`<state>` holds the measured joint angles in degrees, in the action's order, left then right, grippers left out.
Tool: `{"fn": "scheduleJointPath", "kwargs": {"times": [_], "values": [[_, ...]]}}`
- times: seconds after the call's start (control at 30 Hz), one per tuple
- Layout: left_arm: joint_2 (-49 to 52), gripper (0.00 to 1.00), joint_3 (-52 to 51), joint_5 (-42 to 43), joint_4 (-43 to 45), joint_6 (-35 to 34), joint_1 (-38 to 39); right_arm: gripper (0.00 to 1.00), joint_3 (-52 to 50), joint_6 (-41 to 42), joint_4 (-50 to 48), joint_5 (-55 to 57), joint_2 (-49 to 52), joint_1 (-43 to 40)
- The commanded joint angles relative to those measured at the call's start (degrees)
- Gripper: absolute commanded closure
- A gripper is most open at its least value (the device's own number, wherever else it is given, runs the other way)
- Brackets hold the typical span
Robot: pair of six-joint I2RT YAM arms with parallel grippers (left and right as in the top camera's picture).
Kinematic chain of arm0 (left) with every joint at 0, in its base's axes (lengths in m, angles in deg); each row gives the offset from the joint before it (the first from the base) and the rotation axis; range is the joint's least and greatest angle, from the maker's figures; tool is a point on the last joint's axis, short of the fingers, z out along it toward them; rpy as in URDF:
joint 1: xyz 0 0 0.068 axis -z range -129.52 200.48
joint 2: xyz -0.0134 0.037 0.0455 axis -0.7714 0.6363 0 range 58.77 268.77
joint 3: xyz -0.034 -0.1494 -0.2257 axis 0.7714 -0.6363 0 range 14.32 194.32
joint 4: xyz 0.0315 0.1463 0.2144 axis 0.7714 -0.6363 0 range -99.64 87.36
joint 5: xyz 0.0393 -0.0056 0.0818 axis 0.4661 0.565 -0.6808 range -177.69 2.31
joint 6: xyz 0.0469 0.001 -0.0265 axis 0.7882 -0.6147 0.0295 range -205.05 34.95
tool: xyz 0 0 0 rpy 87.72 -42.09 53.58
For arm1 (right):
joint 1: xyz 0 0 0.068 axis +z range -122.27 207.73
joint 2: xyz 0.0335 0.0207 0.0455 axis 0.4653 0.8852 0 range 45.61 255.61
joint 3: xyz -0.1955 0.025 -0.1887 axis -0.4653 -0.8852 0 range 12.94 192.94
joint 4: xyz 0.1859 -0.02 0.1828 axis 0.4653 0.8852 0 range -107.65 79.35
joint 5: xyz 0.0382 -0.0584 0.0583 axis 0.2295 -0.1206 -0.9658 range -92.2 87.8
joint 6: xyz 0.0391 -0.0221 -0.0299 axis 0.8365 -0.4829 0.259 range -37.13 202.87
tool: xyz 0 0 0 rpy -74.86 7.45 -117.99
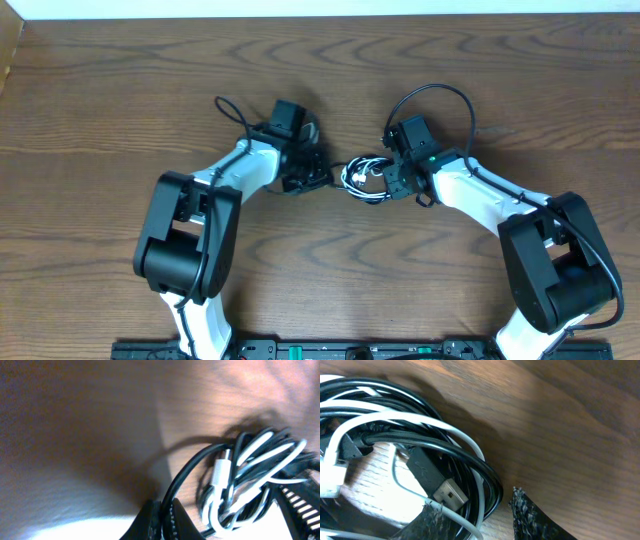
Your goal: Untangle cables
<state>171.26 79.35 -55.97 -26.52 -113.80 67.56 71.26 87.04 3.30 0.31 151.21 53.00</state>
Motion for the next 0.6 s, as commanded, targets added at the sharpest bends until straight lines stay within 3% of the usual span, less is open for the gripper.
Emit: {"fn": "scheduleJointPath", "kwargs": {"times": [0.0,0.1,0.2,0.33,0.57], "values": [[1.92,0.93,0.44,-10.36,-6.86,-0.24,-4.66,0.65,-1.95,-4.07,0.59,7.04,1.57,-0.98],[1.79,0.92,4.42,-14.51,-14.40,-0.22,-5.92,0.66,-1.95,-4.09,0.02,7.04,1.57,-1.05],[1.20,0.77,8.57,-13.88,-18.51,1.22,-6.12,0.66,-1.95,-5.42,-0.39,6.95,1.57,-1.09],[0.17,0.62,11.17,-11.23,-18.69,0.96,-4.85,0.68,-1.95,-7.82,-0.39,5.73,1.57,-1.09],[0.15,0.52,11.43,-11.39,-14.71,0.98,0.07,0.71,-1.95,-8.76,-1.31,0.48,1.57,-1.09]]}}
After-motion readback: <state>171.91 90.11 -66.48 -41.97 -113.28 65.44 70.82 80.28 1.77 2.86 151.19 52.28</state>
